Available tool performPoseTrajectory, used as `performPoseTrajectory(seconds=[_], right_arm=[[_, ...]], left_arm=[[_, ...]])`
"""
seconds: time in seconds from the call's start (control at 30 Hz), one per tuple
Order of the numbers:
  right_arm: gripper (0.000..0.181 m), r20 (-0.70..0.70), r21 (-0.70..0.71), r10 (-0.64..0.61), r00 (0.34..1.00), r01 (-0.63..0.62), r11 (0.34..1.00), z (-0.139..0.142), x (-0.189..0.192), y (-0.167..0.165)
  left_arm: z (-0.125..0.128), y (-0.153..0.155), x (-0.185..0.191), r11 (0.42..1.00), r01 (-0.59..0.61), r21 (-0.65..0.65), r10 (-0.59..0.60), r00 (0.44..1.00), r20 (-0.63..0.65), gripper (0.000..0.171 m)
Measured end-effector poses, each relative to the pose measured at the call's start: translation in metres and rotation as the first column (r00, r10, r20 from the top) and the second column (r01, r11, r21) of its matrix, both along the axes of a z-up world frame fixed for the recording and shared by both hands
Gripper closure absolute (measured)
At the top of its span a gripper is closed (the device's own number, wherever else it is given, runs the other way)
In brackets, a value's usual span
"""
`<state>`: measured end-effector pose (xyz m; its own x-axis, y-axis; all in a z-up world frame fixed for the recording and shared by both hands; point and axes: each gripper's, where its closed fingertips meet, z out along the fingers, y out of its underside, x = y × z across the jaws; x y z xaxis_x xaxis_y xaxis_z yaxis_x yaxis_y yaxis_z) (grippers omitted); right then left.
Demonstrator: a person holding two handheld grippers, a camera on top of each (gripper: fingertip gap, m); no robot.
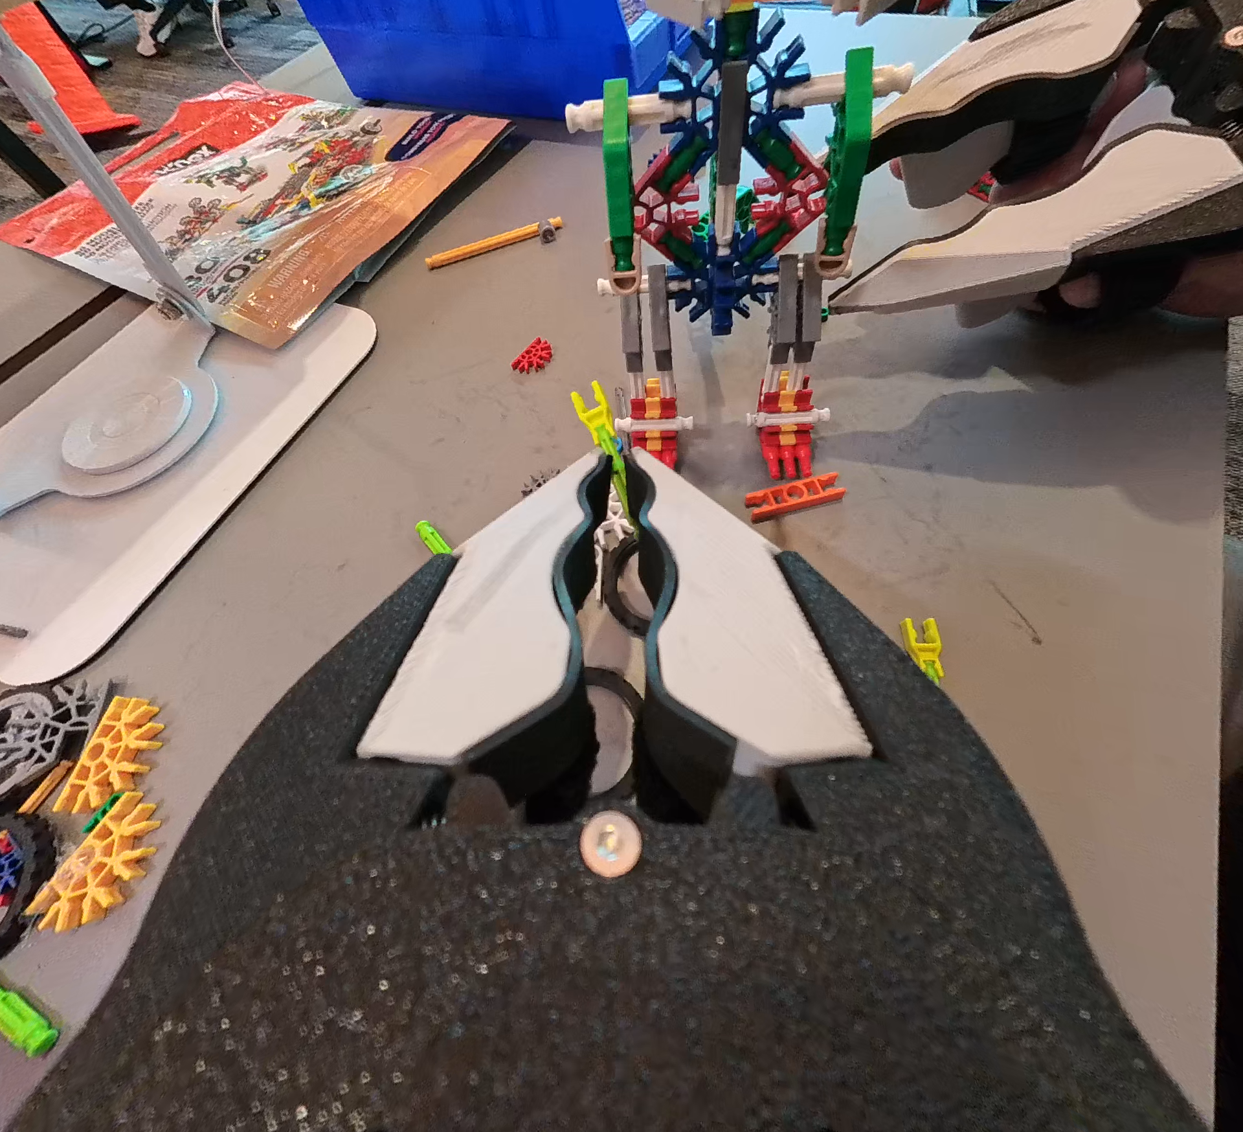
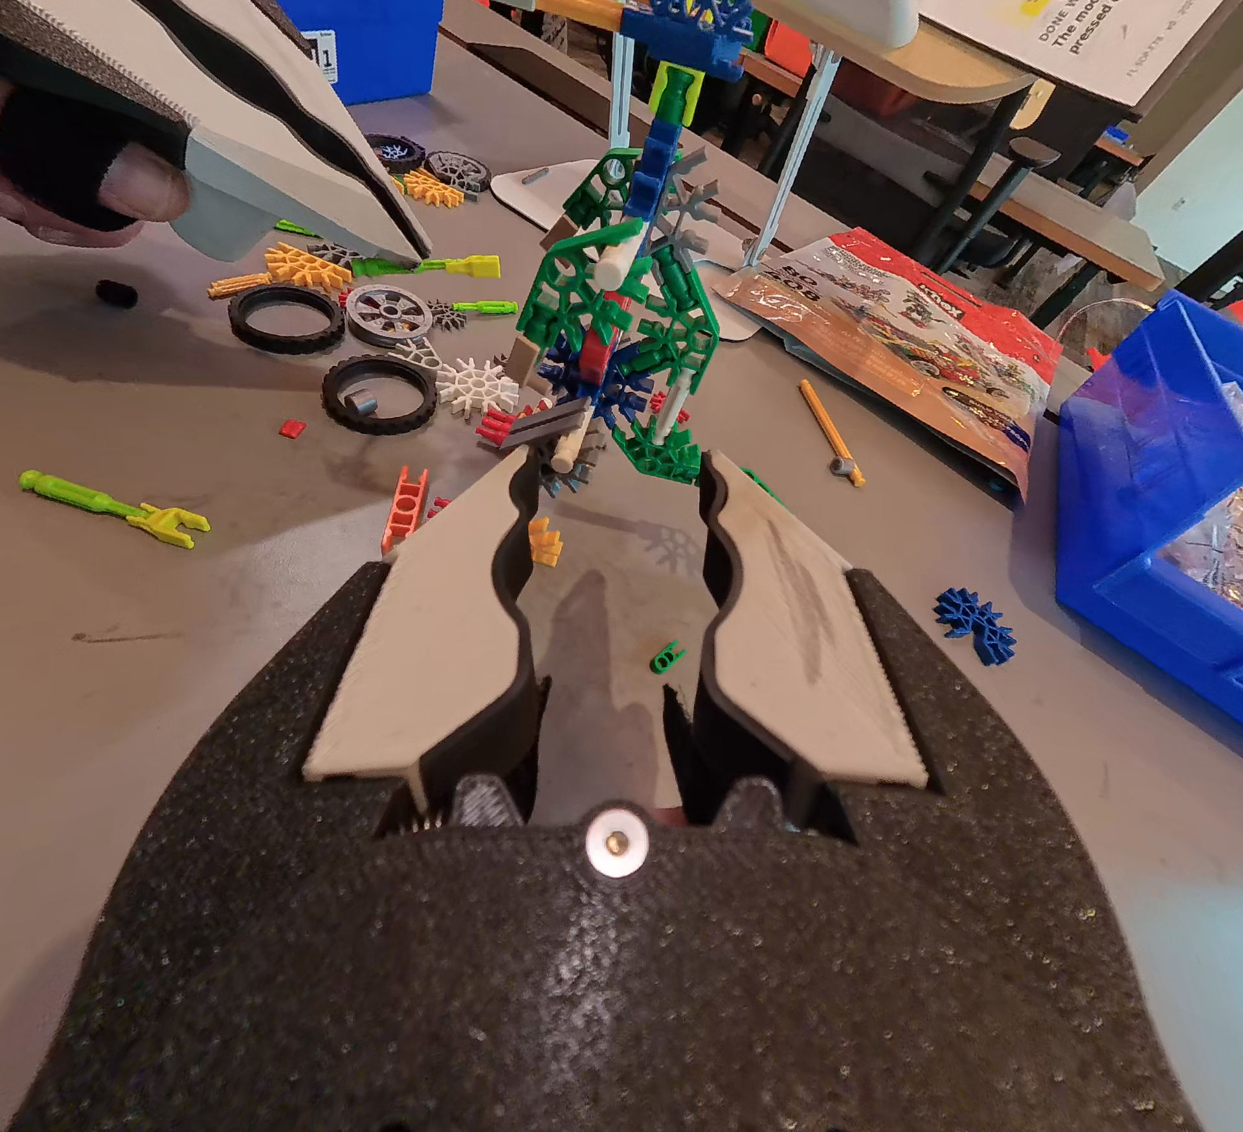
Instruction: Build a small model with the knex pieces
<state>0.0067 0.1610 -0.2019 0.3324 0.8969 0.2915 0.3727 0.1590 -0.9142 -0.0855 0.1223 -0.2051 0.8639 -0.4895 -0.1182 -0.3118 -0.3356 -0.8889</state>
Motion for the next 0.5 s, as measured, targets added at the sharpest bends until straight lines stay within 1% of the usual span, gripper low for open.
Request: performPoseTrajectory(seconds=[0.5], right_arm=[[0.135,0.017,0.004,-0.002,1.000,0.002,1.000,-0.0025,-0.0012,0.0003]], left_arm=[[-0.0003,-0.0006,0.0011,1.000,0.003,0.003,-0.003,1.000,-0.011,0.170]])
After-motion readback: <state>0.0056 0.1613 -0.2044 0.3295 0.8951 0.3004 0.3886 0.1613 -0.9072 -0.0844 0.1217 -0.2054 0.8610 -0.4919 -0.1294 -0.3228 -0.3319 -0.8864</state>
